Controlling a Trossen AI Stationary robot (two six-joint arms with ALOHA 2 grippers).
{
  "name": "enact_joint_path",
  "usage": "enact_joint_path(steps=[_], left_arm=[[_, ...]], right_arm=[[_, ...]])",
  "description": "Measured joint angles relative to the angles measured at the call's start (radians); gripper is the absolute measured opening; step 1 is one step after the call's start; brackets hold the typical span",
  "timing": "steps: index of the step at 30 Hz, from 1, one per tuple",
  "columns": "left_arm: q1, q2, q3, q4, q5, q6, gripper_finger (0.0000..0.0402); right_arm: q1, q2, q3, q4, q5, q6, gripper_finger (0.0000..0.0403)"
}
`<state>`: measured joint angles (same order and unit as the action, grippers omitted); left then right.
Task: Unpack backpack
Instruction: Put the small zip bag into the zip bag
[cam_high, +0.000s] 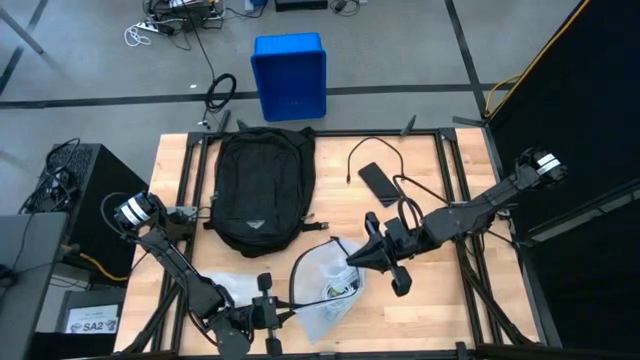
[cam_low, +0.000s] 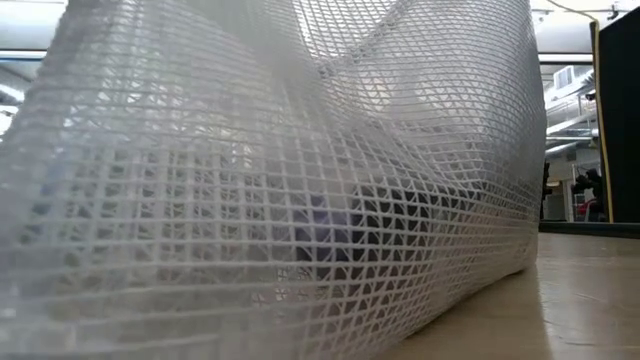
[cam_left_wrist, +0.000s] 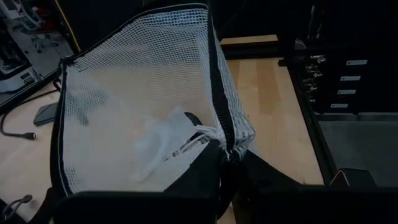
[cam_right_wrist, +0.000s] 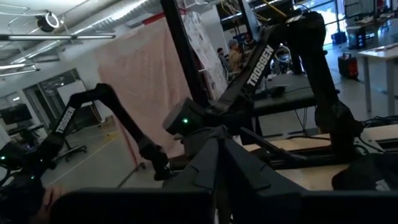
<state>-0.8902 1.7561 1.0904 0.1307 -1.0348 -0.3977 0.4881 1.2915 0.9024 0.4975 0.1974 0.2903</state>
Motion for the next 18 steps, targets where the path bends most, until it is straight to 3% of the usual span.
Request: enact_joint_path(steps=[11,18], left_arm=[[0.0,0.0,0.0,0.0,0.0,0.0,0.0],[0.0,0.0,0.0,0.006,0.0,0.0,0.0]], right_arm=[[0.005,0.0,0.0,-0.006,-0.003,-0.035,0.003],[0.106,0.097,0.004,0.061,0.009,-0.169,0.0073]])
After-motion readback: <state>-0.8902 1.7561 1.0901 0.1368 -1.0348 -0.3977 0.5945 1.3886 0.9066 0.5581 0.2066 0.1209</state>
